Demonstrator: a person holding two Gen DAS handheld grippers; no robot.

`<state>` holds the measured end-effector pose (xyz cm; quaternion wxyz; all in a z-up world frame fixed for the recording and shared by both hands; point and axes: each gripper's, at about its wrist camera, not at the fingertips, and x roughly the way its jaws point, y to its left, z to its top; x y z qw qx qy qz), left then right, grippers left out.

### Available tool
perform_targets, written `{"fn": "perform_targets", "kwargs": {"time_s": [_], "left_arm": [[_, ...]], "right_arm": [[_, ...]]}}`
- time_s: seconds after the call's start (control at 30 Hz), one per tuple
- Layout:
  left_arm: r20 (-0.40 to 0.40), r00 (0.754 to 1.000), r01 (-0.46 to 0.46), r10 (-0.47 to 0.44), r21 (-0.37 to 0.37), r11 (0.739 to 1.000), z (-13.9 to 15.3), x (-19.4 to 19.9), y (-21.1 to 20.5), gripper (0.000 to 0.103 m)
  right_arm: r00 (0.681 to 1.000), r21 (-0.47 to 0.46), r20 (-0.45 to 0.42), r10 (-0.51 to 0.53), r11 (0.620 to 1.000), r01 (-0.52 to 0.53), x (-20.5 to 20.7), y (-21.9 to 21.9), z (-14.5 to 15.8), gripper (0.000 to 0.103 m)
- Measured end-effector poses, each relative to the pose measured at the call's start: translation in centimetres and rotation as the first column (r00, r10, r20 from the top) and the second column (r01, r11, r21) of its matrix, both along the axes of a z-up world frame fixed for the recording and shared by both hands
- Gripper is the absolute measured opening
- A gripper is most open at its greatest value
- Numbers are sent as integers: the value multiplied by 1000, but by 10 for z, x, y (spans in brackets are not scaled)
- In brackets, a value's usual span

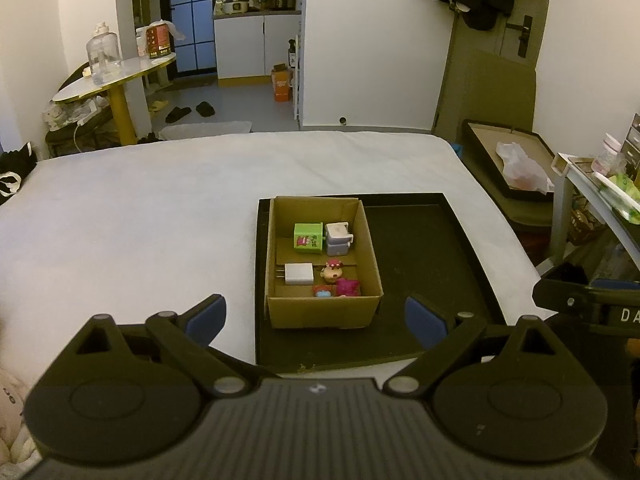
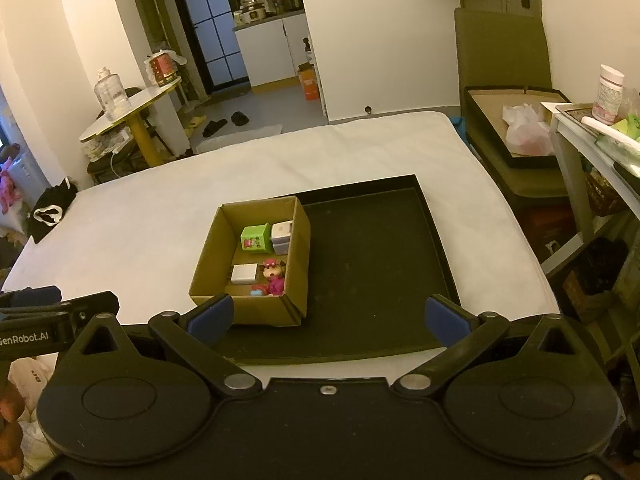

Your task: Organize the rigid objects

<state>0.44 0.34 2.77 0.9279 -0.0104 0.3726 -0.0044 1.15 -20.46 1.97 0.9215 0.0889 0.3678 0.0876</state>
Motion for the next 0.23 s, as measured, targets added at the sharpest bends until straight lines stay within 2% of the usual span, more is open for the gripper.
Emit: {"fn": "perform_targets", "kwargs": {"time_s": [0.13, 0.23], "left_arm": [[-2, 1000, 14, -14, 32, 999, -2, 0, -7, 95], [-3, 1000, 25, -25, 7, 1000, -2, 1, -6, 95]], "right_arm": [[1000, 0, -2, 1, 1000, -1, 0, -1, -1, 103], [1000, 1, -5, -2, 1000, 2, 0, -2, -2, 103]]}}
